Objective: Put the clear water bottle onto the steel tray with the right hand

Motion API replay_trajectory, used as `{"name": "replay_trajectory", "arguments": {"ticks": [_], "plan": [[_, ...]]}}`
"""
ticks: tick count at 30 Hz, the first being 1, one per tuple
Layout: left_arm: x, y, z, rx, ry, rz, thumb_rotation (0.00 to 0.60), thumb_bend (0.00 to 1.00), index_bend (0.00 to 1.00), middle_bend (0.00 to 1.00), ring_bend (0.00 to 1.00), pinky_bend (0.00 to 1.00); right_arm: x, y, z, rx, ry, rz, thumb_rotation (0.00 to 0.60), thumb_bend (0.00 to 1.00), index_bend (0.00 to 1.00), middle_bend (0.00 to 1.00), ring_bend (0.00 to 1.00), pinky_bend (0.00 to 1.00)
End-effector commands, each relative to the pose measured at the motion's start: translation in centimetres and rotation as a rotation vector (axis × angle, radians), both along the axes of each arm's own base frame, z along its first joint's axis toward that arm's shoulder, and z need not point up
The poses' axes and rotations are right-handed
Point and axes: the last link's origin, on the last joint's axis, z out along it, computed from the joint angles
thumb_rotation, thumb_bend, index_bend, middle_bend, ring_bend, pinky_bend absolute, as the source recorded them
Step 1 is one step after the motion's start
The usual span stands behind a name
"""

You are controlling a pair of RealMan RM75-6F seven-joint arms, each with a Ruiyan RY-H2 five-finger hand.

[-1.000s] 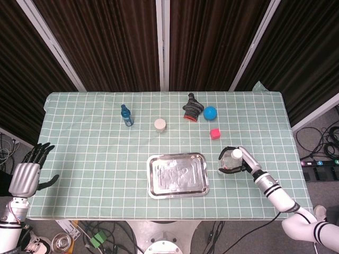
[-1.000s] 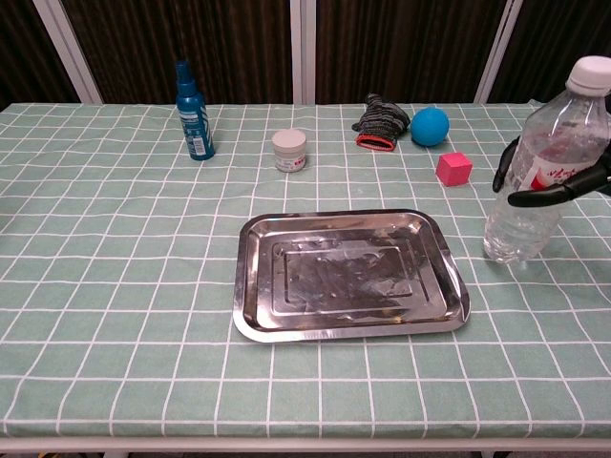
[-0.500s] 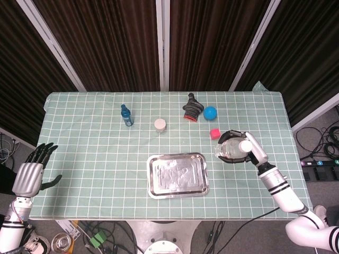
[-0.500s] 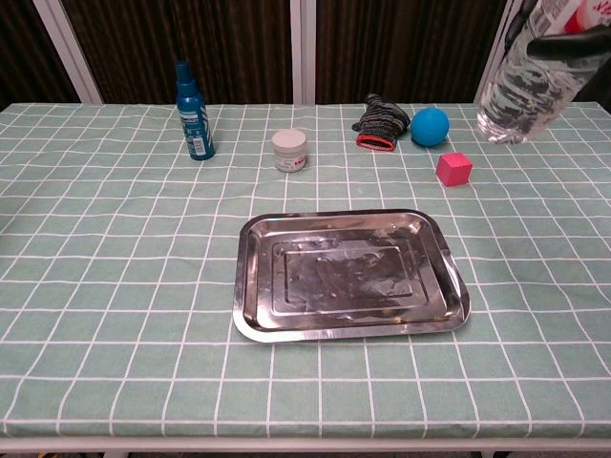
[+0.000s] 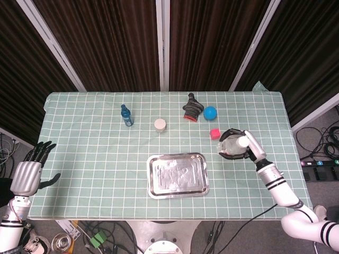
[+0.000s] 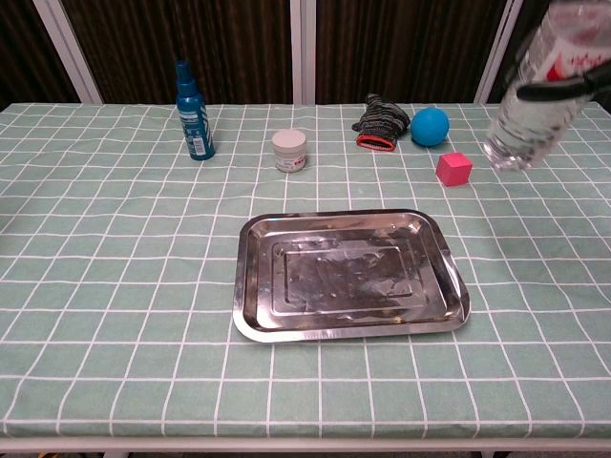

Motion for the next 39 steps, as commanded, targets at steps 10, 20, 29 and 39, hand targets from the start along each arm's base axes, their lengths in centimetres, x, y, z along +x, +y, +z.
{"name": "replay_trajectory", "arguments": {"ticks": [10, 20, 29, 39], "plan": [[-0.4, -0.3, -0.1, -0.006, -0.006, 0.012, 0.600, 0.24, 0.16, 0.18, 0.09, 0.19, -4.2, 0.9, -5.5, 0.194, 0.017, -0.184, 0.600, 0.12, 0.78, 0.54, 0.33, 0.36], [-0.1, -0.5, 0.1, 0.001, -0.011, 0.005, 0.600, 0.24, 0.16, 0.18, 0.09, 0.19, -1.6, 0.7, -3.3, 0.136, -0.012, -0.109, 0.600, 0.12, 0.78, 0.55, 0.34, 0.37], [-0.3, -0.8, 0.3, 0.006, -0.004, 0.019, 0.600, 0.24, 0.16, 0.18, 0.09, 0.19, 4.9, -0.8, -7.0, 0.197, -0.034, 0.009, 0.600, 0.12, 0.78, 0.55, 0.34, 0.37], [-0.6, -0.8, -0.6, -0.014, -0.025, 0.022, 0.600, 0.24, 0.16, 0.18, 0.09, 0.19, -1.9, 0.5, -1.0, 0.070, 0.023, -0.125, 0.600, 0.12, 0.78, 0.55, 0.34, 0.37]]}}
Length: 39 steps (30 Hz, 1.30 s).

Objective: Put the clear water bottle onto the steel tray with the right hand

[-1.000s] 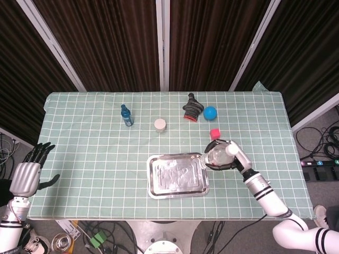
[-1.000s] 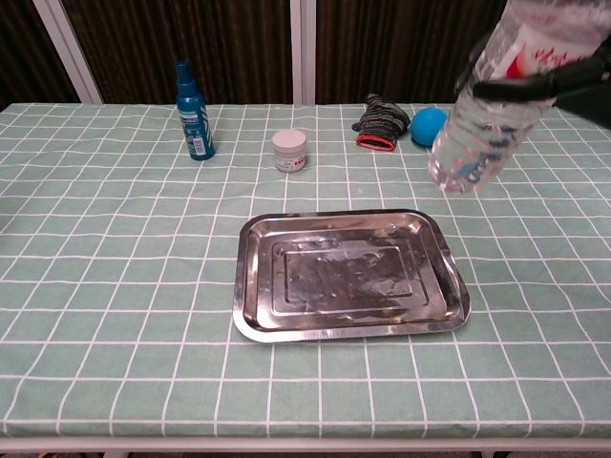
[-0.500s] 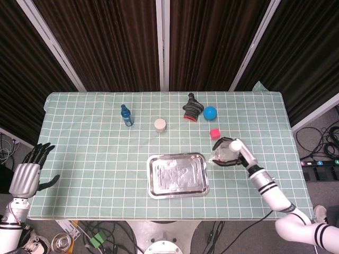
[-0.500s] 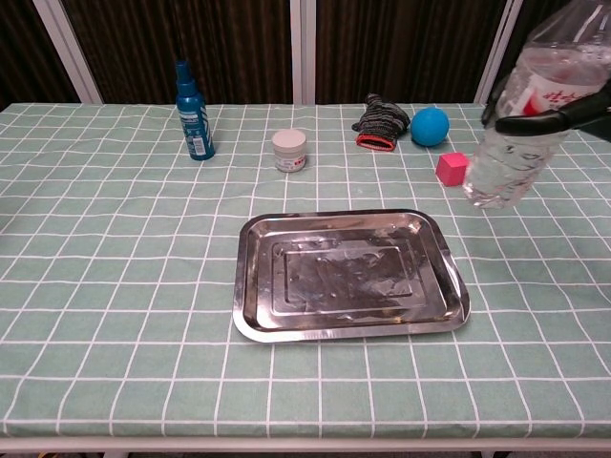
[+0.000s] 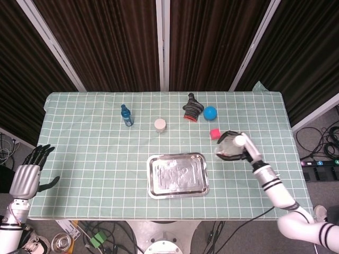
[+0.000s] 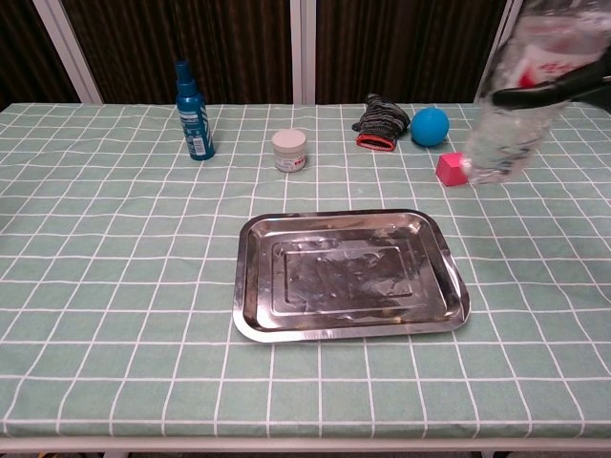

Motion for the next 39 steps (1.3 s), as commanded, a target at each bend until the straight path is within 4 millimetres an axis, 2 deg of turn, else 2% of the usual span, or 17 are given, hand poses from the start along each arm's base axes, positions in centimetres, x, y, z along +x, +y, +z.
{"name": "replay_trajectory", "arguments": {"ticks": [1, 4, 6, 7, 12, 14, 15, 16, 23, 26, 34, 39], "plan": [[0.1, 0.1, 0.0, 0.002, 0.000, -0.005, 0.600, 0.24, 0.16, 0.18, 0.09, 0.19, 1.4, 0.4, -1.5, 0.051, -0.026, 0.039, 0.600, 0.12, 0.78, 0.55, 0.34, 0.37], [0.2, 0.0, 0.1, 0.005, 0.011, -0.008, 0.600, 0.24, 0.16, 0.18, 0.09, 0.19, 4.9, 0.3, -4.3, 0.125, -0.065, 0.119, 0.600, 0.12, 0.78, 0.55, 0.34, 0.37], [0.3, 0.1, 0.2, 0.007, 0.014, -0.007, 0.600, 0.24, 0.16, 0.18, 0.09, 0.19, 5.8, 0.3, -4.6, 0.121, -0.065, 0.142, 0.600, 0.12, 0.78, 0.55, 0.34, 0.37], [0.3, 0.2, 0.2, 0.010, 0.011, -0.006, 0.600, 0.24, 0.16, 0.18, 0.09, 0.19, 5.4, 0.3, -4.1, 0.102, -0.049, 0.142, 0.600, 0.12, 0.78, 0.55, 0.34, 0.37], [0.1, 0.1, 0.2, 0.007, -0.001, -0.003, 0.600, 0.24, 0.16, 0.18, 0.09, 0.19, -0.5, 1.0, 0.7, -0.016, 0.049, 0.020, 0.600, 0.12, 0.78, 0.55, 0.34, 0.37], [0.0, 0.1, 0.3, 0.004, 0.003, -0.002, 0.600, 0.24, 0.16, 0.18, 0.09, 0.19, -1.5, 1.4, 1.3, -0.018, 0.040, -0.011, 0.600, 0.12, 0.78, 0.55, 0.34, 0.37], [0.0, 0.0, 0.3, 0.004, 0.003, -0.003, 0.600, 0.24, 0.16, 0.18, 0.09, 0.19, -1.3, 1.4, 0.9, -0.007, 0.032, -0.007, 0.600, 0.12, 0.78, 0.55, 0.34, 0.37], [0.0, 0.1, 0.4, 0.005, 0.003, -0.004, 0.600, 0.24, 0.16, 0.18, 0.09, 0.19, -0.8, 1.4, 0.3, 0.012, 0.023, 0.007, 0.600, 0.12, 0.78, 0.55, 0.34, 0.37], [0.0, -0.2, 0.4, 0.012, 0.011, 0.003, 0.600, 0.24, 0.16, 0.18, 0.09, 0.19, 5.8, 0.5, -8.4, 0.201, -0.044, 0.142, 0.600, 0.12, 0.78, 0.55, 0.34, 0.37], [-0.2, -0.4, 0.3, 0.006, 0.014, 0.009, 0.600, 0.24, 0.16, 0.18, 0.09, 0.19, 7.0, 0.7, -10.7, 0.244, -0.040, 0.168, 0.600, 0.12, 0.78, 0.55, 0.34, 0.37], [-0.8, -0.4, 0.6, 0.011, 0.011, 0.017, 0.600, 0.24, 0.16, 0.18, 0.09, 0.19, 8.7, 0.9, -13.9, 0.312, -0.078, 0.165, 0.600, 0.12, 0.78, 0.55, 0.34, 0.37], [-1.2, -0.6, 0.8, 0.019, 0.008, 0.025, 0.600, 0.24, 0.16, 0.18, 0.09, 0.19, 8.8, 0.8, -15.2, 0.362, -0.081, 0.159, 0.600, 0.11, 0.76, 0.55, 0.34, 0.37]]}}
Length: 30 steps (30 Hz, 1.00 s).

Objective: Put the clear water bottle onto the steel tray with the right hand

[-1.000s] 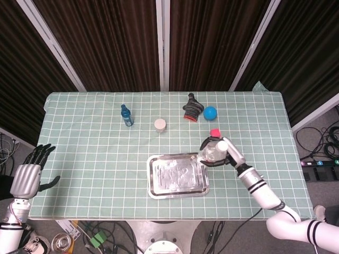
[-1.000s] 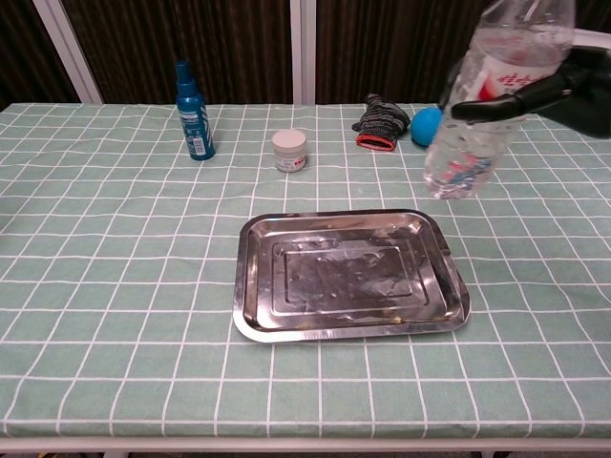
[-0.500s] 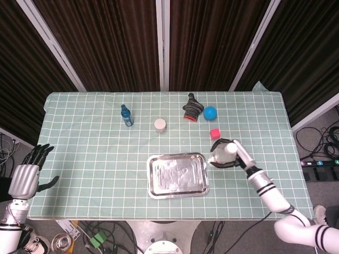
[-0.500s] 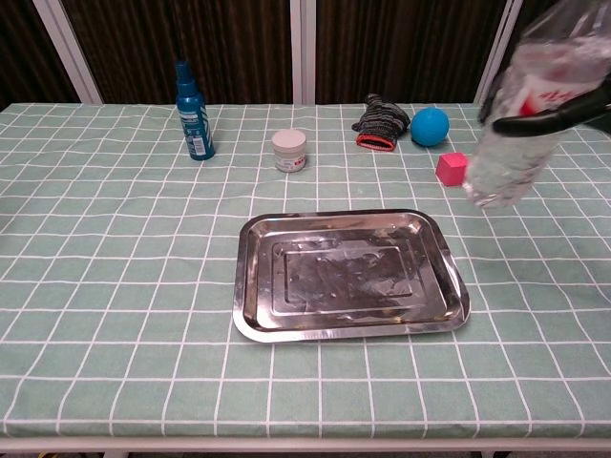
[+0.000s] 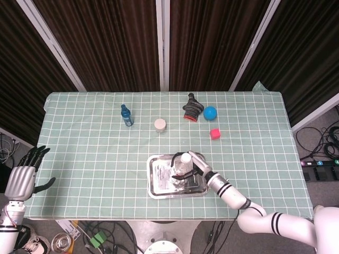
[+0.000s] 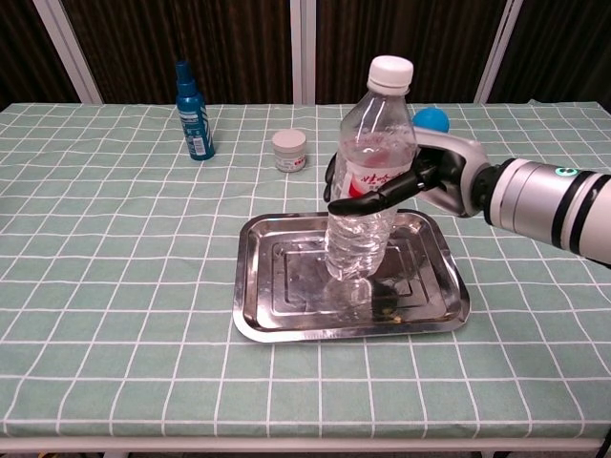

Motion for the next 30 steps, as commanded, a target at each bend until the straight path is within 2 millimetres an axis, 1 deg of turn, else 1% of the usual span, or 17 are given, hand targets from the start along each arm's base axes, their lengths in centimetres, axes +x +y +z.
{"name": "replay_trajectory", "arguments": {"ticks": [1, 2, 5, 8, 9, 10, 11, 12, 15, 16, 19, 22, 23, 25, 26, 29, 30], "plan": [[-0.2, -0.1, 0.2, 0.008, -0.003, 0.004, 0.600, 0.24, 0.16, 0.18, 0.09, 0.19, -0.1, -0.1, -0.7, 0.020, 0.012, 0.010, 0.600, 0.10, 0.75, 0.54, 0.34, 0.37], [-0.2, -0.1, 0.2, 0.010, -0.003, 0.005, 0.600, 0.24, 0.16, 0.18, 0.09, 0.19, -0.2, 0.0, -0.8, 0.022, 0.020, 0.016, 0.600, 0.08, 0.74, 0.53, 0.33, 0.37], [-0.3, -0.1, 0.3, 0.012, -0.005, 0.006, 0.600, 0.24, 0.16, 0.18, 0.09, 0.19, -0.8, 0.1, -0.7, 0.027, 0.063, 0.054, 0.600, 0.01, 0.62, 0.47, 0.26, 0.31], [-0.2, -0.1, 0.1, 0.007, -0.005, 0.004, 0.600, 0.24, 0.16, 0.18, 0.09, 0.19, -1.3, 0.2, -0.4, 0.057, 0.115, 0.089, 0.600, 0.00, 0.36, 0.32, 0.14, 0.21], [-0.2, -0.1, 0.0, 0.006, -0.005, 0.003, 0.600, 0.24, 0.16, 0.18, 0.09, 0.19, -1.4, 0.2, -0.2, 0.068, 0.125, 0.097, 0.600, 0.00, 0.24, 0.25, 0.09, 0.16], [-0.2, -0.1, 0.0, 0.005, -0.006, 0.003, 0.600, 0.24, 0.16, 0.18, 0.09, 0.19, -1.4, 0.2, 0.0, 0.075, 0.136, 0.108, 0.600, 0.00, 0.19, 0.22, 0.06, 0.14], [-0.1, 0.0, -0.1, 0.005, -0.007, 0.002, 0.600, 0.24, 0.16, 0.18, 0.09, 0.19, -1.5, 0.2, 0.4, 0.078, 0.151, 0.129, 0.600, 0.00, 0.08, 0.14, 0.02, 0.07], [-0.1, 0.0, -0.1, 0.005, -0.007, 0.000, 0.600, 0.24, 0.16, 0.18, 0.09, 0.19, -1.5, 0.2, 0.8, 0.076, 0.159, 0.143, 0.600, 0.00, 0.03, 0.09, 0.00, 0.03], [0.1, 0.1, -0.1, 0.005, -0.007, -0.006, 0.600, 0.24, 0.16, 0.18, 0.09, 0.19, -1.6, 0.0, 2.5, 0.055, 0.176, 0.180, 0.600, 0.00, 0.00, 0.01, 0.00, 0.00], [0.1, 0.1, -0.1, 0.006, -0.007, -0.007, 0.600, 0.24, 0.16, 0.18, 0.09, 0.19, -1.7, -0.1, 3.3, 0.044, 0.185, 0.191, 0.600, 0.00, 0.00, 0.00, 0.00, 0.00], [0.3, 0.2, -0.1, 0.005, -0.006, -0.011, 0.600, 0.24, 0.16, 0.18, 0.09, 0.19, -2.6, -0.2, 6.4, 0.008, 0.258, 0.215, 0.600, 0.00, 0.00, 0.00, 0.00, 0.00], [0.6, 0.3, -0.1, 0.009, -0.008, -0.018, 0.600, 0.24, 0.16, 0.18, 0.09, 0.19, -5.2, 0.5, 10.8, -0.070, 0.423, 0.245, 0.600, 0.00, 0.00, 0.00, 0.00, 0.00], [0.7, 0.4, -0.1, 0.010, -0.009, -0.021, 0.600, 0.24, 0.16, 0.18, 0.09, 0.19, -6.8, 1.1, 12.6, -0.129, 0.516, 0.257, 0.600, 0.00, 0.00, 0.00, 0.00, 0.00], [0.8, 0.5, -0.1, 0.010, -0.010, -0.025, 0.600, 0.24, 0.16, 0.18, 0.09, 0.19, -9.4, 2.4, 15.1, -0.250, 0.691, 0.277, 0.600, 0.00, 0.00, 0.00, 0.00, 0.00], [0.9, 0.5, -0.1, 0.010, -0.008, -0.028, 0.600, 0.24, 0.16, 0.18, 0.09, 0.19, -11.2, 3.4, 16.5, -0.342, 0.822, 0.274, 0.600, 0.00, 0.00, 0.00, 0.00, 0.00], [1.2, 0.6, -0.2, 0.007, -0.006, -0.035, 0.600, 0.24, 0.16, 0.18, 0.09, 0.19, -14.5, 6.1, 18.2, -0.562, 1.106, 0.204, 0.600, 0.00, 0.00, 0.00, 0.00, 0.00], [1.3, 0.6, -0.2, 0.007, -0.004, -0.037, 0.600, 0.24, 0.16, 0.18, 0.09, 0.19, -15.2, 6.9, 18.3, -0.617, 1.155, 0.180, 0.600, 0.00, 0.00, 0.00, 0.00, 0.00]]}}
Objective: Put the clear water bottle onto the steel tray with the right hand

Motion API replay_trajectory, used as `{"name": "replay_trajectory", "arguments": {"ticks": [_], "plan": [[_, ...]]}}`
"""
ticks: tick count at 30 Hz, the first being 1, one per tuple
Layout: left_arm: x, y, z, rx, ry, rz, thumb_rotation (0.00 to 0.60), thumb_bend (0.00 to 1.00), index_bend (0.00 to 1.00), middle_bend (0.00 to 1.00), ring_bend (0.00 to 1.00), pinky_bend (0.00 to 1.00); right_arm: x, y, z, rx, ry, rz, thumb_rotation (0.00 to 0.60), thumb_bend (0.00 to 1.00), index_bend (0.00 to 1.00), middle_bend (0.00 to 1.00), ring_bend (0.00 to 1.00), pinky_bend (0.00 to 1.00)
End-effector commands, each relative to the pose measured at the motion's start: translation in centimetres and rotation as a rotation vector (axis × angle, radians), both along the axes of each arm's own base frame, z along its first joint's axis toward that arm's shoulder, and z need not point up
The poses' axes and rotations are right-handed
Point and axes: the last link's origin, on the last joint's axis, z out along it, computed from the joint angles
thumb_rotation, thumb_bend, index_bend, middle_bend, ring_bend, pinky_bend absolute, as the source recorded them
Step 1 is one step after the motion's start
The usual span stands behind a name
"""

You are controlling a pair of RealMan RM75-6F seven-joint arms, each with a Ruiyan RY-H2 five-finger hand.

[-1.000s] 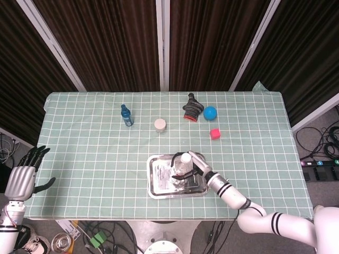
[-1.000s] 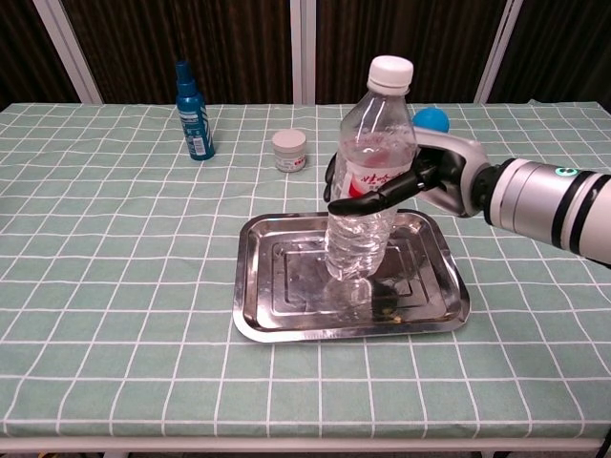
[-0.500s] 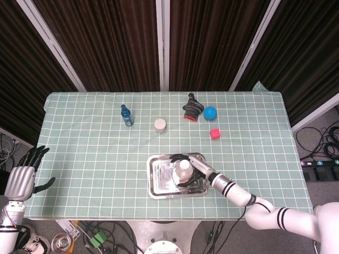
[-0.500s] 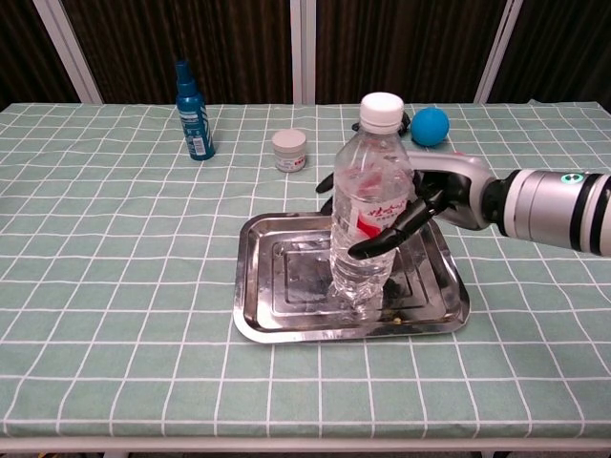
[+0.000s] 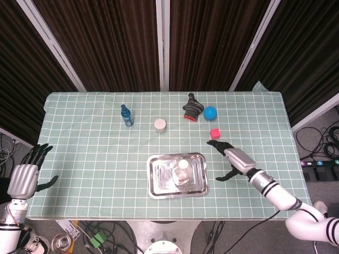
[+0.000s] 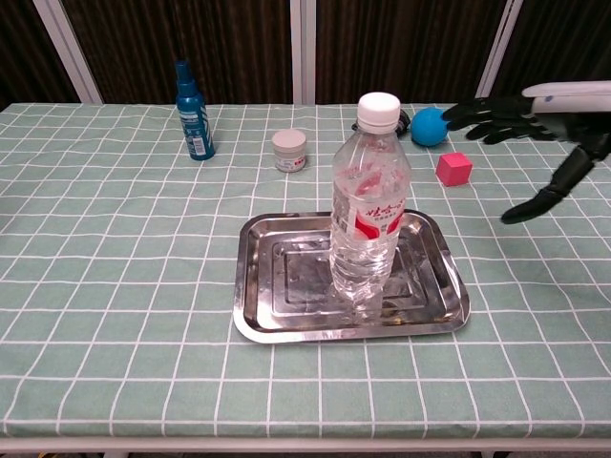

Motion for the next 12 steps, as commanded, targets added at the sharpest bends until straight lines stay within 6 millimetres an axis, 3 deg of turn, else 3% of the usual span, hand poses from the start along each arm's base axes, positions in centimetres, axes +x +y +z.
{"name": "replay_trajectory", "arguments": {"ticks": [1, 6, 12], "plan": [[0.3, 0.1, 0.0, 0.000, 0.004, -0.007, 0.600, 0.24, 0.16, 0.18, 0.09, 0.19, -7.8, 6.8, 5.5, -0.504, 0.499, -0.038, 0.600, 0.00, 0.00, 0.00, 0.00, 0.00], [0.4, 0.1, 0.0, -0.001, 0.009, -0.007, 0.600, 0.24, 0.16, 0.18, 0.09, 0.19, -10.1, 9.2, 5.6, -0.601, 0.527, -0.092, 0.600, 0.00, 0.00, 0.00, 0.00, 0.00], [0.4, 0.3, 0.3, 0.007, 0.006, -0.008, 0.600, 0.24, 0.16, 0.18, 0.09, 0.19, -10.3, 9.3, 5.6, -0.623, 0.504, -0.106, 0.600, 0.00, 0.00, 0.00, 0.00, 0.00]]}}
